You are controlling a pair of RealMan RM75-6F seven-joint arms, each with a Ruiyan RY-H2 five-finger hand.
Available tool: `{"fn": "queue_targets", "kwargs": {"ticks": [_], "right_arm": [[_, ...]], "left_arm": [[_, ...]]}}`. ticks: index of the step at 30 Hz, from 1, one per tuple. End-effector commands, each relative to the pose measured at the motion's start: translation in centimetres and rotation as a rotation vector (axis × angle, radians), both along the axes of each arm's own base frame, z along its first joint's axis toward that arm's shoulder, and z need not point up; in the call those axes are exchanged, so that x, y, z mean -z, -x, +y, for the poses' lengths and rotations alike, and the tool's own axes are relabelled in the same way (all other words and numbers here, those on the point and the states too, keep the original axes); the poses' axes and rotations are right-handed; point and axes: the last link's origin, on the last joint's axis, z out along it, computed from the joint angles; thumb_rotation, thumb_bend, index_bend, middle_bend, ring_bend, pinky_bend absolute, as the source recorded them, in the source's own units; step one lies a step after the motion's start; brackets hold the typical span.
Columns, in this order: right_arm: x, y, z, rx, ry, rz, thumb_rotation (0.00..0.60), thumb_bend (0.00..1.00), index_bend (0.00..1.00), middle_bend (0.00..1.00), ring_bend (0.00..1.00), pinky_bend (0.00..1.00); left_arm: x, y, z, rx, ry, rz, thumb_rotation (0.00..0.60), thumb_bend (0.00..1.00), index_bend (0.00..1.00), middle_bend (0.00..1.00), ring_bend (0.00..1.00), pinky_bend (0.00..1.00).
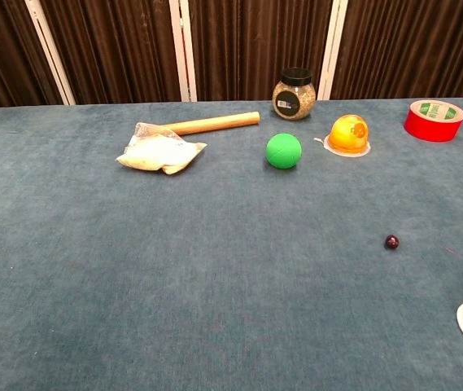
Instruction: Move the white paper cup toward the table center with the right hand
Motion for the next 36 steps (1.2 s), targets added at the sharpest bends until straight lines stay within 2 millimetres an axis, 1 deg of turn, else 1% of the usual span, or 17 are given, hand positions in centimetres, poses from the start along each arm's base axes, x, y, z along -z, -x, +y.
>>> {"fn": "queue_targets", "kwargs": {"ticks": [1,6,12,17,18,20,22,24,26,27,31,36], "right_arm": [[0.9,-0.4,-0.4,-0.005,-0.007,0.012,0.600,0.39,0.00,0.00,0.06,0.19],[1.6,-0.5,-0.9,-0.005,-0.006,0.027,0.600,0.39,0.00,0.00,0.08,0.20],[2.0,-0.8,-1.1,-0.011,-0.004,0.024,0.600,0.39,0.00,0.00,0.09,0.22],[2.3,-0.7,-1.6,-0.007,-0.004,0.041,0.600,0.39,0.01,0.05,0.14,0.26],[2.4,-0.7,-1.7,-0.004,-0.003,0.046,0.600,0.40,0.03,0.07,0.17,0.29],[2.5,-0.5,-1.9,0.002,-0.003,0.054,0.600,0.44,0.11,0.14,0.24,0.35],[2.5,-0.4,-1.9,0.006,-0.004,0.059,0.600,0.49,0.26,0.28,0.37,0.46],[2.5,-0.4,-1.9,0.004,-0.002,0.063,0.600,0.52,0.36,0.36,0.44,0.52],[2.5,-0.5,-1.9,-0.001,-0.001,0.064,0.600,0.53,0.44,0.40,0.48,0.55],[2.5,-0.6,-1.9,-0.007,0.001,0.062,0.600,0.53,0.46,0.41,0.49,0.56],[2.5,-0.9,-1.7,-0.018,0.001,0.054,0.600,0.53,0.48,0.42,0.50,0.56],[2.3,-1.4,-1.9,-0.027,0.009,0.037,0.600,0.53,0.49,0.42,0.50,0.56]], "left_arm": [[0.0,0.0,0.0,0.000,-0.001,0.000,0.600,0.02,0.00,0.00,0.00,0.02],[0.0,0.0,0.0,-0.002,0.002,0.000,0.600,0.02,0.00,0.00,0.00,0.02],[0.0,0.0,0.0,-0.004,0.002,0.000,0.600,0.02,0.00,0.00,0.00,0.02],[0.0,0.0,0.0,-0.006,0.004,-0.001,0.600,0.02,0.00,0.00,0.00,0.02],[0.0,0.1,0.0,-0.007,0.004,-0.001,0.600,0.02,0.00,0.00,0.00,0.02],[0.0,0.1,0.0,-0.008,0.005,-0.002,0.600,0.02,0.00,0.00,0.00,0.02],[0.0,0.1,0.1,-0.011,0.006,-0.005,0.600,0.02,0.00,0.00,0.00,0.02],[0.0,0.1,0.1,-0.012,0.007,-0.006,0.600,0.02,0.00,0.00,0.00,0.02],[0.0,0.0,0.1,-0.013,0.007,-0.008,0.600,0.02,0.00,0.00,0.00,0.02],[0.0,0.0,0.1,-0.013,0.007,-0.009,0.600,0.02,0.00,0.00,0.00,0.02],[0.0,0.0,0.1,-0.013,0.007,-0.010,0.600,0.02,0.00,0.00,0.00,0.02],[0.0,0.0,0.1,-0.012,0.006,-0.012,0.600,0.02,0.00,0.00,0.00,0.02]]}}
